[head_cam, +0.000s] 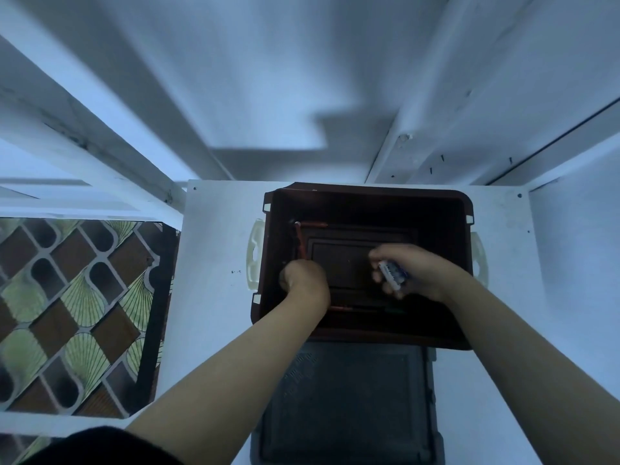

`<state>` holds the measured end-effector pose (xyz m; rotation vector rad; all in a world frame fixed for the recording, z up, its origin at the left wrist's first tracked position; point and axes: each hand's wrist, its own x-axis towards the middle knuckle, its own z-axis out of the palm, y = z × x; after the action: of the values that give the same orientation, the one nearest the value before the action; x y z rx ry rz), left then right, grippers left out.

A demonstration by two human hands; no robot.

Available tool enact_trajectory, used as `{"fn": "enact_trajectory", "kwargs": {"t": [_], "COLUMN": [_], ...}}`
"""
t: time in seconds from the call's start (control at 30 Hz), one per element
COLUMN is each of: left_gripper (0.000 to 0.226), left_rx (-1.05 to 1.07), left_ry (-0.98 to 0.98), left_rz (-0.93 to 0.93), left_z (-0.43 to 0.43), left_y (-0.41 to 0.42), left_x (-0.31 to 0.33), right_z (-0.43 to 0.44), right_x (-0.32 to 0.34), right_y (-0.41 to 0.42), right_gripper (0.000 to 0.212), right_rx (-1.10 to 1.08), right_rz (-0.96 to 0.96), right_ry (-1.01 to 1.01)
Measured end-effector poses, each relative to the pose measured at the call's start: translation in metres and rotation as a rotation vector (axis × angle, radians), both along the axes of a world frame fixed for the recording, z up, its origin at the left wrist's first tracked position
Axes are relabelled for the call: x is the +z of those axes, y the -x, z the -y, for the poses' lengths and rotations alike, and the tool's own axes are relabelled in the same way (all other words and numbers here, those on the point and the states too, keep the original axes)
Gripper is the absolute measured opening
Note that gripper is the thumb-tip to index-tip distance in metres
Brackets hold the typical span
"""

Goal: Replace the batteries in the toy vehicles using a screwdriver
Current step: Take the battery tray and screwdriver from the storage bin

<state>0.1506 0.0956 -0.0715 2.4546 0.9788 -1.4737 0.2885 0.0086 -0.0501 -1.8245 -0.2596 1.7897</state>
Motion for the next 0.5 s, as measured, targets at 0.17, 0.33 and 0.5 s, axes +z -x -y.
{"fn": "enact_trajectory", "kwargs": {"t": [0.17, 0.33, 0.5], "left_gripper": [0.016, 0.032, 0.027], "left_rx": [0.047, 0.579, 1.063], "left_ry": [0.023, 0.324, 0.461], "left_rz": [0.17, 0.802, 0.847], "left_z": [-0.003, 0.0, 0.001], "left_y": [0.001, 0.009, 0.008], "left_x": [0.008, 0.012, 0.003], "right_z": [0.008, 0.014, 0.014], "right_x": [-0.009, -0.016, -0.02], "right_y": [0.012, 0.03, 0.027], "right_gripper": [0.035, 0.054, 0.03], "right_rx": [0.611, 0.786, 0.678], "right_rz": [0.668, 0.757, 0.713], "right_ry": [0.282, 0.494, 0.444]}}
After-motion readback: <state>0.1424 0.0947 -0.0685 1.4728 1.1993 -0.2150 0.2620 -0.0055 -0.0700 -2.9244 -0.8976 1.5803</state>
